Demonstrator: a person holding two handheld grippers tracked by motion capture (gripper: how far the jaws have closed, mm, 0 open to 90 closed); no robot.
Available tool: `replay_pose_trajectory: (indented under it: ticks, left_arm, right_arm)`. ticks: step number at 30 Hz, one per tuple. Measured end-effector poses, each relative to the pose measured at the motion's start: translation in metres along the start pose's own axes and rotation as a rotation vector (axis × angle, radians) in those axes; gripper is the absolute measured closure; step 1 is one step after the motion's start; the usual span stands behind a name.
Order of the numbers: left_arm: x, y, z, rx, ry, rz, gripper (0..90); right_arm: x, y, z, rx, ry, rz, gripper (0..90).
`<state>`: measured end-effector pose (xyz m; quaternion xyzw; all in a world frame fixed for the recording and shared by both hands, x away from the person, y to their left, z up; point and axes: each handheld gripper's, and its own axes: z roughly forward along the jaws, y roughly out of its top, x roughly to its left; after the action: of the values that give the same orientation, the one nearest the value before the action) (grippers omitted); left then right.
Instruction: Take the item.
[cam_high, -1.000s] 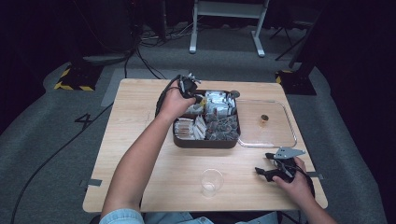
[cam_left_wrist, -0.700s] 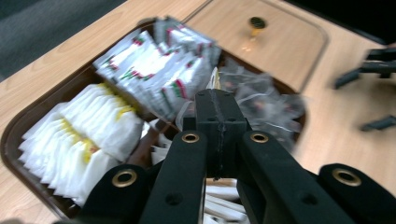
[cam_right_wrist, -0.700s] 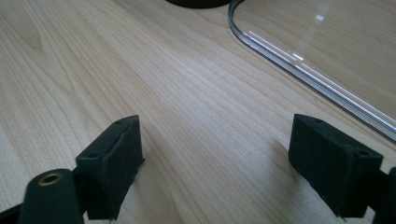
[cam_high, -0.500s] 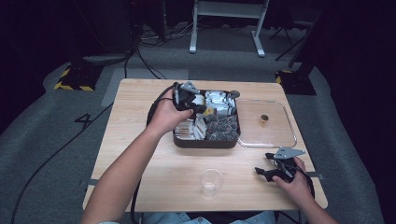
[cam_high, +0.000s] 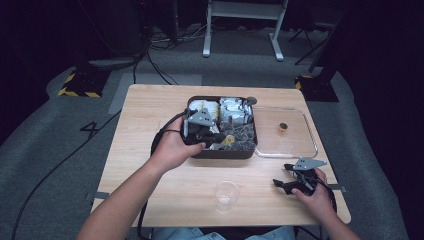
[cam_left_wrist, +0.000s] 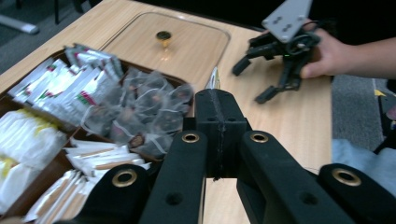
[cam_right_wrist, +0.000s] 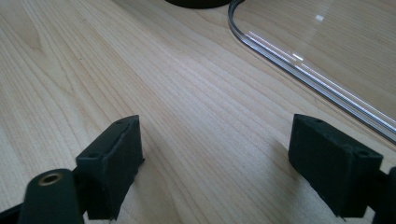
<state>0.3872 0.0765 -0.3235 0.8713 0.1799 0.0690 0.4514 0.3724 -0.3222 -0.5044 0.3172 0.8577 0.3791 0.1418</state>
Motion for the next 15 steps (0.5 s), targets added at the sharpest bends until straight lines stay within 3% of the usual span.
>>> replay_pose_trajectory:
  ticks: [1,9,15]
  left_arm:
    - [-0.009,-0.002,-0.002,-0.011,-0.009,0.015,90.0]
    - [-0.039,-0.012,-0.002,-0.024,-0.051,0.056,90.0]
    - [-0.048,-0.019,0.000,-0.041,-0.063,0.063,90.0]
  right_arm:
    - [0.000,0.000,0.000,0.000,0.000,0.000,17.8]
    - [0.000,0.000,0.000,0.000,0.000,0.000,17.8]
    - [0.000,0.000,0.000,0.000,0.000,0.000,17.8]
